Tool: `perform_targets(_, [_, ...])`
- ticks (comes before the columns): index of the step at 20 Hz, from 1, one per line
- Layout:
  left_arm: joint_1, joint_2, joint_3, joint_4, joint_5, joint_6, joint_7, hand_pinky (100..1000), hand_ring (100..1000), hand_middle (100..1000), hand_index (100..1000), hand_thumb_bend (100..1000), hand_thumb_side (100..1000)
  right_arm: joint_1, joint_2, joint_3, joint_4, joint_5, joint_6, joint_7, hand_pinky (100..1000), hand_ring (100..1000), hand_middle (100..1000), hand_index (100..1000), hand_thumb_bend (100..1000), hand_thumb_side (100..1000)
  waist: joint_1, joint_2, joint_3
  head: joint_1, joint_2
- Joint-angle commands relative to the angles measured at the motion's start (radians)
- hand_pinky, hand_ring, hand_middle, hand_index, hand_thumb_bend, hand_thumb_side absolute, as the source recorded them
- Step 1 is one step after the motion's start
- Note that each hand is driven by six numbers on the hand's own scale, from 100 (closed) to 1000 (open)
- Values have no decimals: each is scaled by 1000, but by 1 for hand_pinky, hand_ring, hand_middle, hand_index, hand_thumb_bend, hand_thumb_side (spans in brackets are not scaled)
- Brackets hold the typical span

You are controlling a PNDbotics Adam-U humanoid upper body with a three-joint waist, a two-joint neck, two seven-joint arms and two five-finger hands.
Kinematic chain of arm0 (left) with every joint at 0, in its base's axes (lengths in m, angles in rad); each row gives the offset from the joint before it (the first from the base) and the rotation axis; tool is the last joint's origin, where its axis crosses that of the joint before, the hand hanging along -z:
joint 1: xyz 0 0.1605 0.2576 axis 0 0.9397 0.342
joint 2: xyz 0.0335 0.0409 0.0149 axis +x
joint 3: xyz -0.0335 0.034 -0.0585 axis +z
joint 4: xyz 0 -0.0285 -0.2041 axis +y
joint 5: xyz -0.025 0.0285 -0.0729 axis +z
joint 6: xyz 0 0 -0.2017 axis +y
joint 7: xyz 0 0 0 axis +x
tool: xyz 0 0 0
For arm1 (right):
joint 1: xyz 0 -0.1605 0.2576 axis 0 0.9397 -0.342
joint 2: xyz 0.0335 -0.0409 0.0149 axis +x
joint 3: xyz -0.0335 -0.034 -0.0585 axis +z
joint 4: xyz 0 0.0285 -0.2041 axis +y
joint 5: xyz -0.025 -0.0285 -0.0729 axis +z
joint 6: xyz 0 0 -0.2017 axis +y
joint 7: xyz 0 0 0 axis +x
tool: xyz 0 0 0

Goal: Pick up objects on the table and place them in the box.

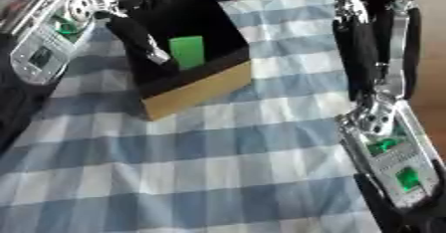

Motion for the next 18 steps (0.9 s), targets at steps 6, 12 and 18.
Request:
perform_targets(6, [-14, 16, 63, -111, 28, 45, 93, 869, 862, 796, 888, 565, 297, -6, -14, -3, -15, -3, 0, 0, 868, 761, 676, 814, 100, 635, -10, -29, 9, 4, -6])
perform_targets(12, [-3, 49, 171, -257, 104, 50, 184, 835, 814, 771, 891, 284, 287, -5, -19, -13, -15, 4, -2, -2, 868, 762, 677, 814, 100, 631, -18, -36, 30, -5, 4])
perform_targets(18, [78, 91, 269, -402, 193, -29, 273, 806, 799, 758, 896, 258, 281, -2, -22, -26, -15, 12, -4, -10, 866, 762, 677, 814, 100, 627, -29, -39, 48, -19, 6])
